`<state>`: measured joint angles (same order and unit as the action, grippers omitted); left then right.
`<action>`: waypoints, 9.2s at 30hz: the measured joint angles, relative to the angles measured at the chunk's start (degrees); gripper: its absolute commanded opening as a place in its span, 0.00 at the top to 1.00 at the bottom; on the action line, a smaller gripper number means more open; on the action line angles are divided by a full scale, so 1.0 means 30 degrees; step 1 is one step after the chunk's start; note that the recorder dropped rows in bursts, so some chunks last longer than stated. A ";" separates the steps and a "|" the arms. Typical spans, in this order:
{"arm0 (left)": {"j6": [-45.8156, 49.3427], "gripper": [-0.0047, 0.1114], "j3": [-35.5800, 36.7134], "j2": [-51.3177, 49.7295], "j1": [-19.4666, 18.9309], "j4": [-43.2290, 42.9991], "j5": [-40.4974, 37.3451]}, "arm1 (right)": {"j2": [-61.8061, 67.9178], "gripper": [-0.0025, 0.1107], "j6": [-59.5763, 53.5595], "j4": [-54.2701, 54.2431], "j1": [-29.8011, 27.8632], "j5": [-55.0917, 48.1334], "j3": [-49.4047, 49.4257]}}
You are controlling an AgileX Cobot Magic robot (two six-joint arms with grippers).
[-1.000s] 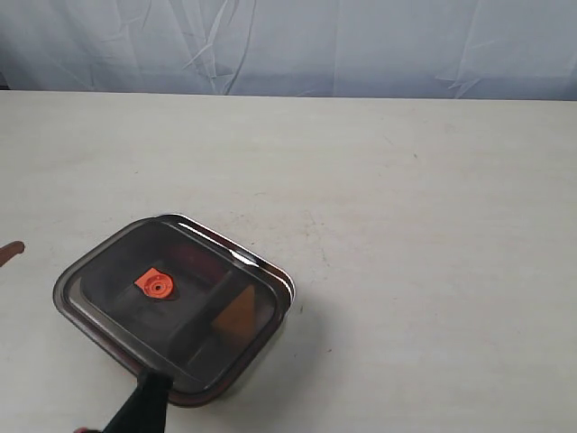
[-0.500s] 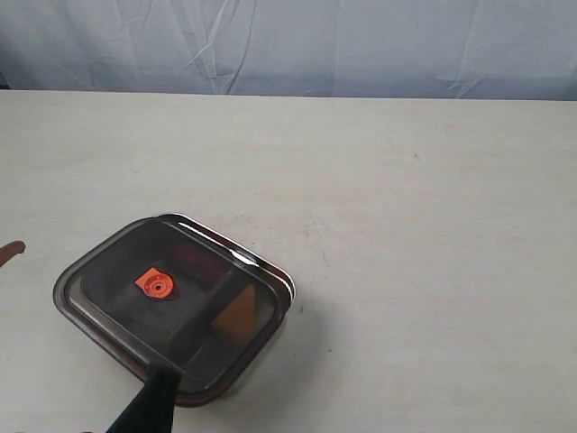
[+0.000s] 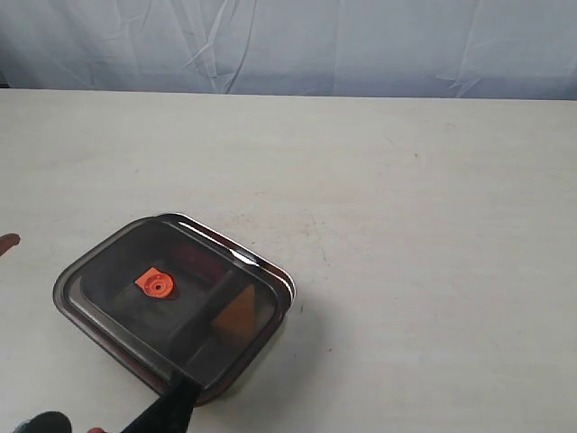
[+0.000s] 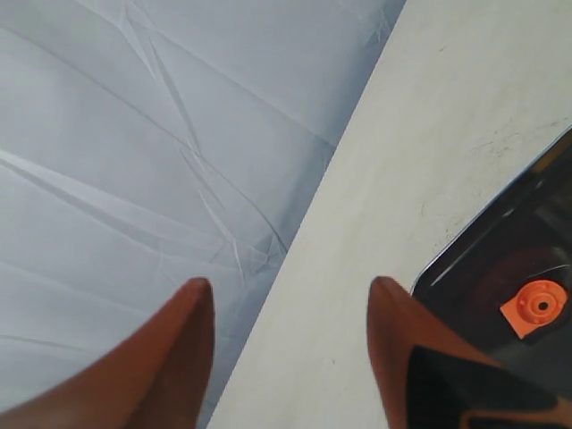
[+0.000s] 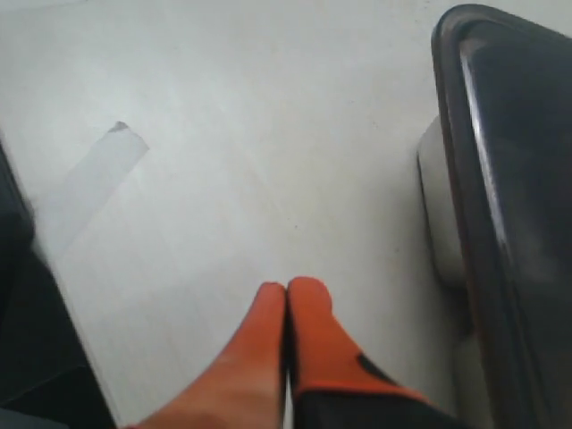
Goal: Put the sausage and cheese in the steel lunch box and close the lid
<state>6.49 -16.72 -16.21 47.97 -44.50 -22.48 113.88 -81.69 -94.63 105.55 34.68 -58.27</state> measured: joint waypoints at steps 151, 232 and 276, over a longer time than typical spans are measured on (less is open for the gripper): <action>0.0068 0.96 0.0343 -0.9025 0.0000 -0.2163 -0.1113 | -0.6842 0.98 0.2250 -0.1744 -0.2910 0.0431 0.4383; 0.9849 0.96 -0.1257 -1.3832 -0.0571 0.8575 -0.0356 | -0.8776 0.98 0.1284 -0.1786 -0.2910 0.4886 0.4383; -0.9787 0.96 -0.3080 -2.0667 -0.6439 -0.9162 0.1566 | -0.8368 0.98 0.1238 -0.1849 -0.7320 -0.4997 0.4383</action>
<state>-22.88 -25.96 -78.21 28.65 -71.98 -17.78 88.77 -77.98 -100.18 83.59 19.69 -45.13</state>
